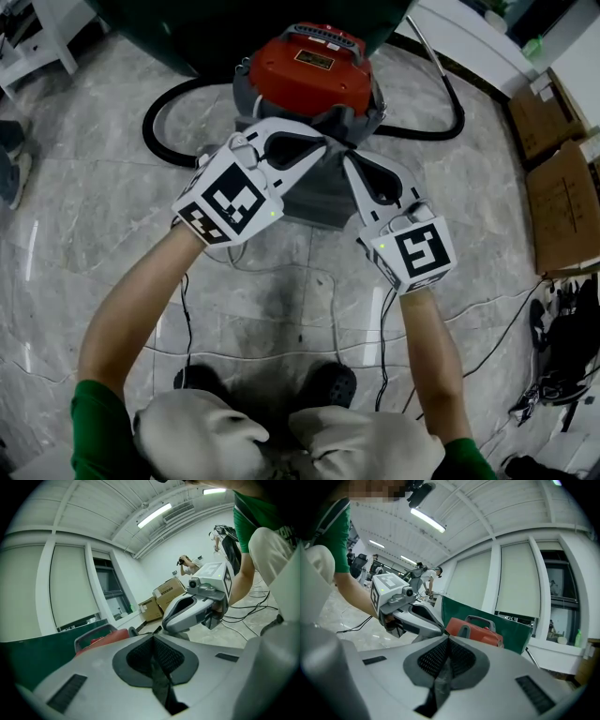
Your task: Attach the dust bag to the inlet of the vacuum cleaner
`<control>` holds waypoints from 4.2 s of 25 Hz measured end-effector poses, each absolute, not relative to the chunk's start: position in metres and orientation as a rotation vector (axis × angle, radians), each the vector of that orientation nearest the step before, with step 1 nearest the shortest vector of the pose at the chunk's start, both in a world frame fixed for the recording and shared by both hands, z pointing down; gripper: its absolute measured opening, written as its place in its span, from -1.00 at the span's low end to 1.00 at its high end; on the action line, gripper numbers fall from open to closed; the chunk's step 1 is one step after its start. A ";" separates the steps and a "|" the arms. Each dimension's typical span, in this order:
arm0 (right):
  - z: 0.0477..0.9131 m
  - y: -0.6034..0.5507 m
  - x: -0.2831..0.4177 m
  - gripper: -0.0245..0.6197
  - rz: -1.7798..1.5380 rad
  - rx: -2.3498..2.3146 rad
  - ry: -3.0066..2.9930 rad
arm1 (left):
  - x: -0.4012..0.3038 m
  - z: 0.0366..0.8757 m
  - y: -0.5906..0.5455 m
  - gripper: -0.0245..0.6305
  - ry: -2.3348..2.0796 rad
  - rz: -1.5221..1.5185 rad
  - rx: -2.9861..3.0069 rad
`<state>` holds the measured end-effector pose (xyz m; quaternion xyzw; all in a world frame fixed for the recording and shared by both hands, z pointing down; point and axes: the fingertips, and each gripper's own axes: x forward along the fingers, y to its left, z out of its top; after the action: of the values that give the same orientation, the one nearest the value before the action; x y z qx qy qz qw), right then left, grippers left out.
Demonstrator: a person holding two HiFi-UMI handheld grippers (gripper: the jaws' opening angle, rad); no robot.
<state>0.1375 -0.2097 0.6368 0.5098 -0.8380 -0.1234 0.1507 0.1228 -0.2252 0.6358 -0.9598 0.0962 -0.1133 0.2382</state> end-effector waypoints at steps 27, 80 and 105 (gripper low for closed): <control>0.461 -0.166 0.117 -0.90 0.351 1.285 -2.359 | 0.093 0.469 -0.203 -0.91 0.300 -0.658 -3.059; -0.048 -0.073 0.065 -0.90 0.372 1.580 -2.479 | -0.005 -0.048 -0.091 -0.91 0.829 -0.165 -3.185; -0.046 -0.075 0.062 -0.90 0.385 1.566 -2.492 | -0.015 -0.038 -0.087 -0.92 0.895 -0.158 -3.210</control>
<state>0.0625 -0.0755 -0.0457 0.5257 -0.8363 0.1294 0.0864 -0.0154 -0.0867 -0.0384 -0.9576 0.2671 -0.0471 -0.0970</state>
